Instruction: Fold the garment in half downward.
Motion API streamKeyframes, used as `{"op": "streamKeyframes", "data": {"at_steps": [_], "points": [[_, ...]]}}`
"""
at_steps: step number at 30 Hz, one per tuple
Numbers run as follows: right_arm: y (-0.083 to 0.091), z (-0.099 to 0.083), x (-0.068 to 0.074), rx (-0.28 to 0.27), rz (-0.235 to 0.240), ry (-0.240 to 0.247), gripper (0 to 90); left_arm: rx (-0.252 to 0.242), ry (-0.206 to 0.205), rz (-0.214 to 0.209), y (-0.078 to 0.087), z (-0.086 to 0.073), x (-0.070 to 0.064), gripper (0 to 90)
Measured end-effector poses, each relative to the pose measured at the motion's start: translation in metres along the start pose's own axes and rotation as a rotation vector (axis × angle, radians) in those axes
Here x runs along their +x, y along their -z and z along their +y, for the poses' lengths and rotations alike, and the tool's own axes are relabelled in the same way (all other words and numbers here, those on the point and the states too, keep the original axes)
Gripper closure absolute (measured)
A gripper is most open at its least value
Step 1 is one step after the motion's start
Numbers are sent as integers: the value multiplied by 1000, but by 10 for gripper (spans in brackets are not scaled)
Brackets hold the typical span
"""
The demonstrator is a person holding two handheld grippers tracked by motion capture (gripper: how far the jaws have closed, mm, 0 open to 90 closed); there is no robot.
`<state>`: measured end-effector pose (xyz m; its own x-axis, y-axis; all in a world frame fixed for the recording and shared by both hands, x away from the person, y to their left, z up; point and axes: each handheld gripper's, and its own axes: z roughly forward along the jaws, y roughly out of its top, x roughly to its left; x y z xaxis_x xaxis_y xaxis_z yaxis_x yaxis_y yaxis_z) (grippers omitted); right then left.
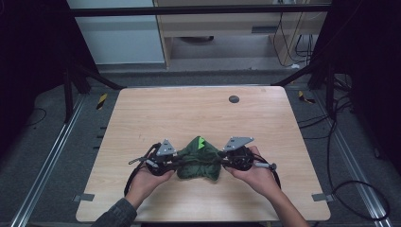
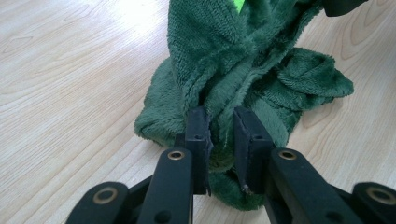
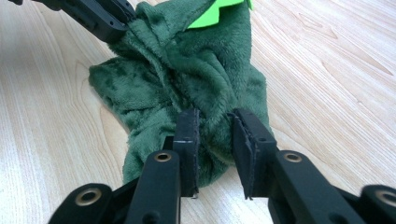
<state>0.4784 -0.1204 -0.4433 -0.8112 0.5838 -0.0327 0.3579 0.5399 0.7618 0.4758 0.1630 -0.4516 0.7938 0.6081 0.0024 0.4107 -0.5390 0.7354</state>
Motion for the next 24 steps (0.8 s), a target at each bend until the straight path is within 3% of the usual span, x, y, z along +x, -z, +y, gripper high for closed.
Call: {"op": "streamKeyframes", "data": {"at_steps": [24], "points": [[0, -11, 11, 9, 7, 6, 698, -7, 3, 2, 0, -11, -5, 759]]}}
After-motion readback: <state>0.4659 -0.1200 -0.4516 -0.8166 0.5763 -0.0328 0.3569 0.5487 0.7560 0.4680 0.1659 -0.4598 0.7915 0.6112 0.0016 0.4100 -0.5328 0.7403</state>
